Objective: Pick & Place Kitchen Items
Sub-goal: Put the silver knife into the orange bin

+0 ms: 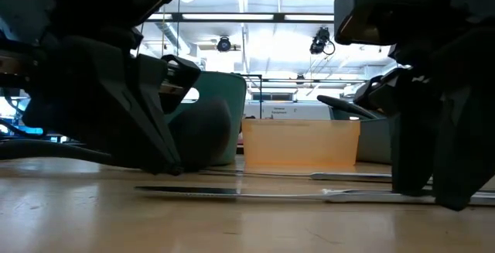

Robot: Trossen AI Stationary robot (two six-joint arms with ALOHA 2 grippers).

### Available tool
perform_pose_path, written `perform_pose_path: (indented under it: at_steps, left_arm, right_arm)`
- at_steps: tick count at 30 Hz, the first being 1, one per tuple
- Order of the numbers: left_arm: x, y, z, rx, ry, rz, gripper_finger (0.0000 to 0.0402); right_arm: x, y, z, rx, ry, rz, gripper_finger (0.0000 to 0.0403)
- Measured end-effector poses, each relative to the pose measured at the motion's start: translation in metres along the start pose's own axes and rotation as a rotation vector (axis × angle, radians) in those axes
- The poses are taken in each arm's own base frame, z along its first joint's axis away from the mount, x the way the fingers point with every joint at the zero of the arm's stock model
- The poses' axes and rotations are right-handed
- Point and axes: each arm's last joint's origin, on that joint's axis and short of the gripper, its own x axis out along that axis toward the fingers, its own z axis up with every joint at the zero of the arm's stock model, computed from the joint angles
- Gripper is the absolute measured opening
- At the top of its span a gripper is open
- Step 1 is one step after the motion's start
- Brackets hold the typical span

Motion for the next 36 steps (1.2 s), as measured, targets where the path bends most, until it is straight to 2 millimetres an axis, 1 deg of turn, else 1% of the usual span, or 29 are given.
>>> perform_pose_path:
  at_steps: [17,27,31,36]
  left_arm:
    - [0.0,0.0,-0.003,0.005,0.029,-0.006,0.0003]
    - [0.016,-0.003,-0.017,-0.021,0.06,0.009,0.0003]
    - [0.017,-0.003,-0.018,-0.041,0.066,0.009,0.0003]
    - [0.017,-0.003,-0.019,-0.051,0.071,0.006,0.0003]
  right_arm:
    - [-0.001,-0.002,-0.002,0.02,0.031,-0.016,0.0162]
    - [-0.001,-0.002,-0.002,0.019,0.024,-0.026,0.0162]
    - [-0.001,-0.002,-0.002,0.017,0.022,-0.03,0.0158]
    - [-0.002,-0.001,-0.004,0.01,0.036,-0.021,0.0143]
